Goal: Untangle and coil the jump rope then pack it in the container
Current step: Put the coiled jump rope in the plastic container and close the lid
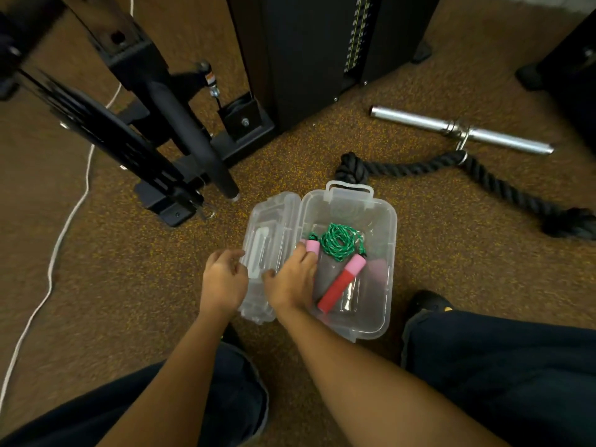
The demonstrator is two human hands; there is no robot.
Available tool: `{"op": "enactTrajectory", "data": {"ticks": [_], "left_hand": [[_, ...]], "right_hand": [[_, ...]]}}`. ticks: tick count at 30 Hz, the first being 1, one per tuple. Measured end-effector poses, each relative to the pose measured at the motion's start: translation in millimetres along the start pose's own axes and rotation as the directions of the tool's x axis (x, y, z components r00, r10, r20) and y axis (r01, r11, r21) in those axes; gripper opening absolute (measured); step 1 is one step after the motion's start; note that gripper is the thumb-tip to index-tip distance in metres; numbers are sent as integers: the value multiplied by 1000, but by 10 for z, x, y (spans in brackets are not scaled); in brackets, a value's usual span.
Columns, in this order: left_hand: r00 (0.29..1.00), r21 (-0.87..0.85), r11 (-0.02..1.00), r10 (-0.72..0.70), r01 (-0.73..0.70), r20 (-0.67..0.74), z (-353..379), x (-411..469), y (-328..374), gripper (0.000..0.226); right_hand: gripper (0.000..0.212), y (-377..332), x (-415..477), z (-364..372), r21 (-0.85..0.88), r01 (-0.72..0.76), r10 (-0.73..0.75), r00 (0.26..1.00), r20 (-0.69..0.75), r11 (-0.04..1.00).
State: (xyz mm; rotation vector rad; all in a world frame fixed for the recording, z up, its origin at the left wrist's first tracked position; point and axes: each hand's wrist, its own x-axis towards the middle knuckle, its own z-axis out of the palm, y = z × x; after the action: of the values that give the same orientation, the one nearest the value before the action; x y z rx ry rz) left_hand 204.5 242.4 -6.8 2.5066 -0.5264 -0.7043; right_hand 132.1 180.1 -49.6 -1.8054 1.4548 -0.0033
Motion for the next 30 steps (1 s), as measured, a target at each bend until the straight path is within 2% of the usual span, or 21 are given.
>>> {"op": "enactTrajectory", "data": {"ticks": [3,5,7,10,11,12,14,18,24,27,30], "left_hand": [[999,-13,999,-37,37,9,15,-11,-43,33],[998,-27,998,-57,57,16,19,-13,-61,34],[998,-32,998,-60,60,22,22,-1,-71,34],[999,-20,999,-37,37,32,30,13,-75,34],[999,-22,999,-32,33,36,34,17,-76,34],[999,-27,999,-33,34,40,36,21,-77,33],[999,-34,999,-32,33,41,46,22,-73,33],[998,-58,998,-25,28,49,58,17,-44,32],[997,-92,994,-55,61,62,91,22,13,34],[999,-133,990,-41,45,33,115,17,89,35],[999,-179,983,-50,46,-16,120,16,168,40]], "right_hand": [[95,-67,27,73,-124,-32,36,999,28,992],[109,-77,115,198,-275,-84,58,993,-101,958],[109,-98,180,280,-334,-143,99,984,-148,932],[98,-132,146,279,-264,-122,87,986,-140,957],[87,-141,114,247,-241,-111,80,988,-136,964],[72,-137,99,261,-227,-72,55,995,-81,971],[60,-131,84,250,-226,-3,2,1000,-3,974],[63,-54,145,185,-206,15,-21,999,-25,978],[67,36,111,-110,-261,194,-190,981,41,946],[69,46,84,-300,-154,233,-229,972,44,960],[65,145,-11,-534,4,167,-166,985,-48,986]]}}
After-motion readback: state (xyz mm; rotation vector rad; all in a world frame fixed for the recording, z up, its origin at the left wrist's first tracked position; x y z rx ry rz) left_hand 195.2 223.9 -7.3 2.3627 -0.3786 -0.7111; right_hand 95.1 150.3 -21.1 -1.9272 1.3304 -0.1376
